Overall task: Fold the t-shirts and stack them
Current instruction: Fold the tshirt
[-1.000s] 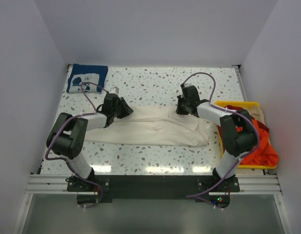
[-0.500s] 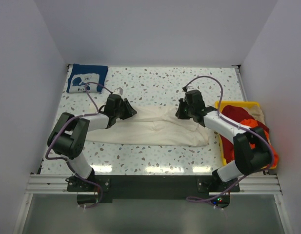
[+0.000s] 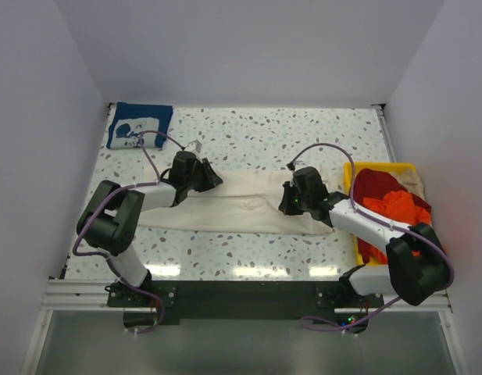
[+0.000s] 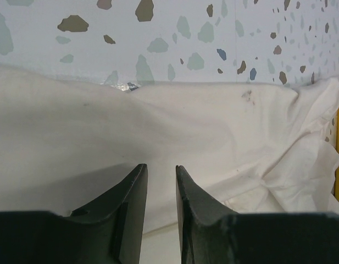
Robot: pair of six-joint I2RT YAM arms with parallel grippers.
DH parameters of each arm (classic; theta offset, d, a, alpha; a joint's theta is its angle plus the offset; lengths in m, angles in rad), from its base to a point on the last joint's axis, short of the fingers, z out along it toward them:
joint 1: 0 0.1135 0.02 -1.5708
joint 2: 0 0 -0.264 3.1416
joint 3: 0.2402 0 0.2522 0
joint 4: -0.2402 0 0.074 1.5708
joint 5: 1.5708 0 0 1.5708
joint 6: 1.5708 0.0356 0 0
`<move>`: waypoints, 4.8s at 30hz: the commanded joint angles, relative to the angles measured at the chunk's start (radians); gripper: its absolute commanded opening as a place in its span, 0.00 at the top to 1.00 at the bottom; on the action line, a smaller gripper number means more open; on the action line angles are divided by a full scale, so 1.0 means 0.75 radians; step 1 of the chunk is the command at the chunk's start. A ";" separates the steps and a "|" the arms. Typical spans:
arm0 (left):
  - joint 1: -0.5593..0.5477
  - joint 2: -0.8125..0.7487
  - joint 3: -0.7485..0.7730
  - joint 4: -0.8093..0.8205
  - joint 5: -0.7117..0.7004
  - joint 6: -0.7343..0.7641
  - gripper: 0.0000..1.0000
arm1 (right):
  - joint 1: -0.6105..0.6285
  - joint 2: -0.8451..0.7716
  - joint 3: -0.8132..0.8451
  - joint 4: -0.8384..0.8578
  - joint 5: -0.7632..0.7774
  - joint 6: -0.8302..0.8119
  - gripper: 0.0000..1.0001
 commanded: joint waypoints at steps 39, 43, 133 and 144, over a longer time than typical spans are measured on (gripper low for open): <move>-0.669 0.334 0.710 -0.315 -0.238 0.567 0.40 | -0.130 0.150 0.198 -0.314 0.598 0.068 0.48; -0.700 0.365 0.751 -0.354 -0.332 0.590 0.36 | -0.154 0.124 0.145 -0.300 0.559 0.086 0.48; -0.865 -0.044 0.191 -0.168 -0.727 0.377 0.63 | -0.181 -0.429 -0.154 -0.324 0.387 0.168 0.62; -0.868 0.058 0.273 -0.147 -0.680 0.385 0.57 | -0.181 -0.355 -0.178 -0.242 0.361 0.189 0.62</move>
